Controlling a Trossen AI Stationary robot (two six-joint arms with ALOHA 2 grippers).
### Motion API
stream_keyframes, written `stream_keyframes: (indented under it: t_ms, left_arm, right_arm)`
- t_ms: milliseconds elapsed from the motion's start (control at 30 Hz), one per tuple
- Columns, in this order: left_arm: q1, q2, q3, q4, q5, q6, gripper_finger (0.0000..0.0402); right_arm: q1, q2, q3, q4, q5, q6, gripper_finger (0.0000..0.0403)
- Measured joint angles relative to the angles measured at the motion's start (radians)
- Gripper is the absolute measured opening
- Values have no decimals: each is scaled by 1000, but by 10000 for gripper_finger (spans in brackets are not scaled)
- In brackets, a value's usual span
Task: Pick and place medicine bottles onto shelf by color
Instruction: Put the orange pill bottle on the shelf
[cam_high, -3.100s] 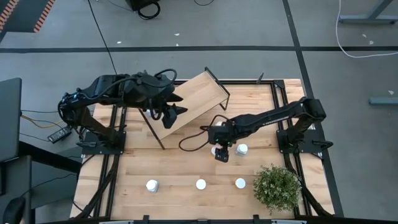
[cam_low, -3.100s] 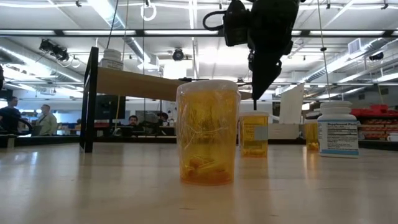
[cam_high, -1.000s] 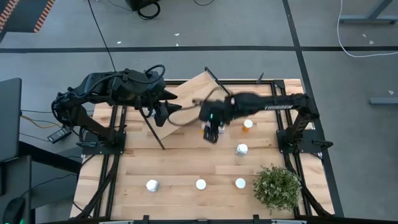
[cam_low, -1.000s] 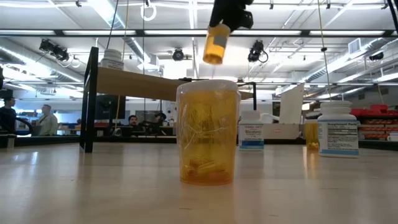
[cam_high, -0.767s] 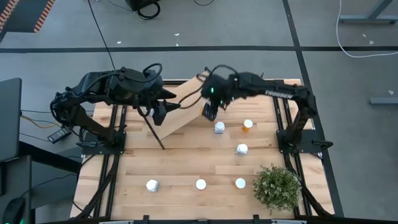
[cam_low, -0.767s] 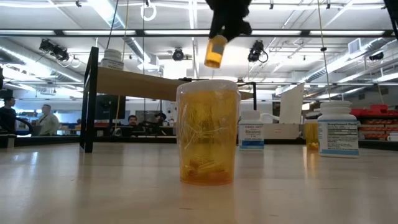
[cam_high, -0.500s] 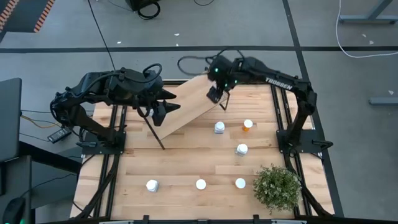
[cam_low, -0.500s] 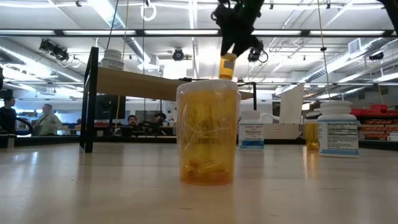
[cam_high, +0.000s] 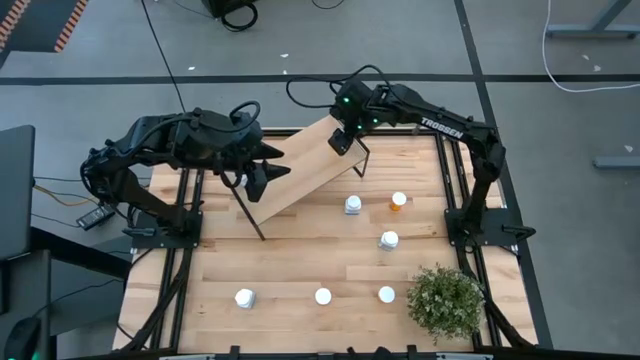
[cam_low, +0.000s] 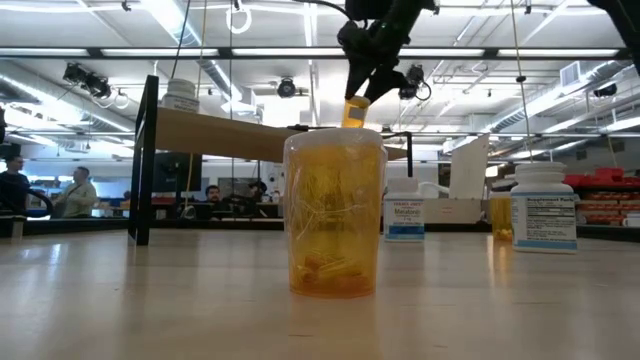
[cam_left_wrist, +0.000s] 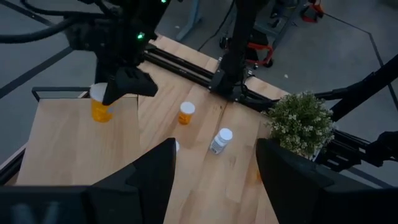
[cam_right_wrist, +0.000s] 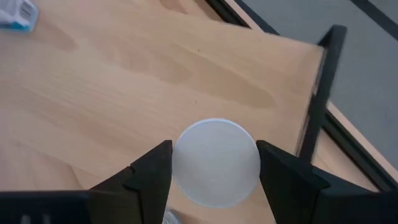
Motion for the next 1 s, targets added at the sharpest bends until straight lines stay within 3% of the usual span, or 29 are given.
stream_keyframes:
  t_ms: [200, 433, 1000]
  left_arm:
    - [0, 0, -1, 3, -1, 0, 229]
    - [0, 0, -1, 4, 0, -8, 229]
    - [0, 0, -1, 4, 0, -51, 229]
  right_arm:
    - [-5, 59, 81, 5, -4, -16, 225]
    - [3, 174, 207, -192, 14, -106, 226]
    - [-83, 194, 209, -42, 46, -178, 226]
